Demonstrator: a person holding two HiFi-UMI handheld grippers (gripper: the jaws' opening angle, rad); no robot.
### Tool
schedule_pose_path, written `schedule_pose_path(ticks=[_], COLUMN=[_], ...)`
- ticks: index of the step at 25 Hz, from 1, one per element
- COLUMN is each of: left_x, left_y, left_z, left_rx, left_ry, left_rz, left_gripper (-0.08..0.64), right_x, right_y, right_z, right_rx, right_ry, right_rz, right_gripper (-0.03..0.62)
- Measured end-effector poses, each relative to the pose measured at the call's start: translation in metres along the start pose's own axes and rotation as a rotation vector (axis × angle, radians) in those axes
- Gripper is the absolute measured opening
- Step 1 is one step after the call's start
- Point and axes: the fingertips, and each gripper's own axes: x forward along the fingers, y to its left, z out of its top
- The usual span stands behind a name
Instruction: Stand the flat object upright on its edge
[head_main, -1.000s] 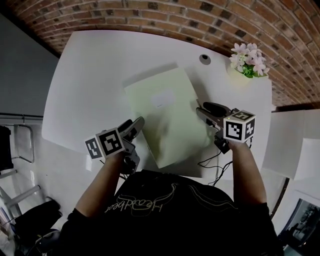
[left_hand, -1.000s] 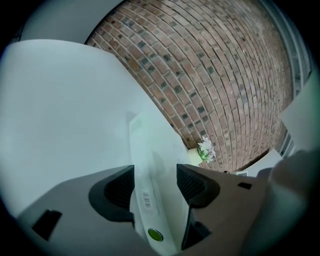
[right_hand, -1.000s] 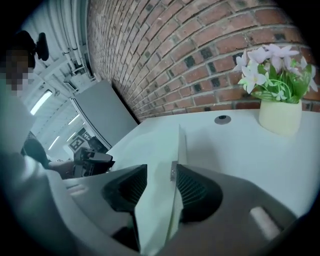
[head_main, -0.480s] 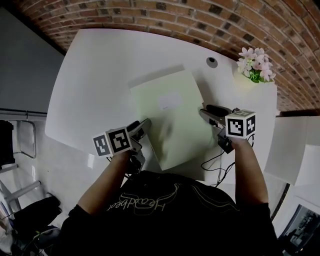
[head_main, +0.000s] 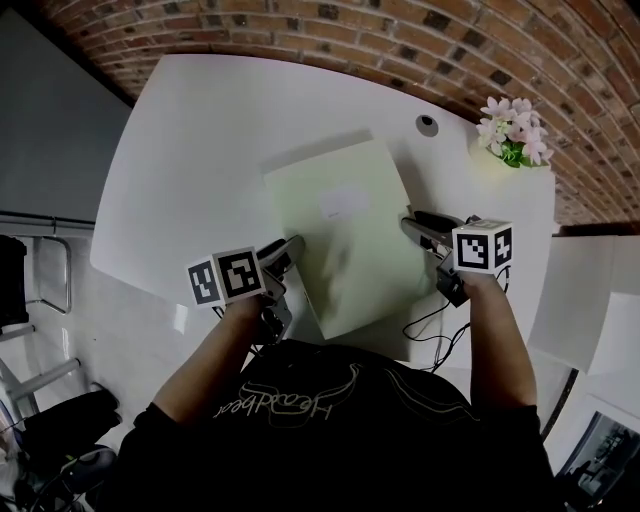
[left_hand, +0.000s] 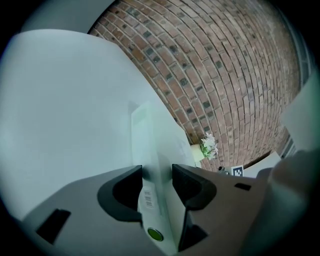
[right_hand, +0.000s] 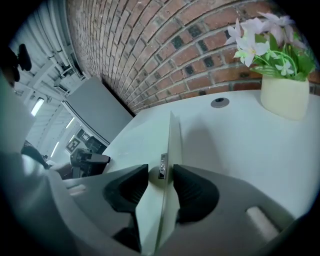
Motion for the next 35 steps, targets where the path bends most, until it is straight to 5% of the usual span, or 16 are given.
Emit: schedule_pose_path(ticks=[13,35], left_x=[-0.005,-0.039], left_y=[-0.01,-0.093], left_z=[0.006,0.004], left_rx=[0.085,0.582], left_ry=[-0.005,-0.093], left_rz=[0.029,0.093], left_gripper=[0.175,0.156], right_x=[-0.011,-0.091], right_y=[0.008,0.04], right_z=[-0.006,-0.018], right_rx=[-0.04,-0.146], right_ry=[-0.025,-0.211], right_rz=[-0.011,-0.083], right_gripper=[0.155,0.144])
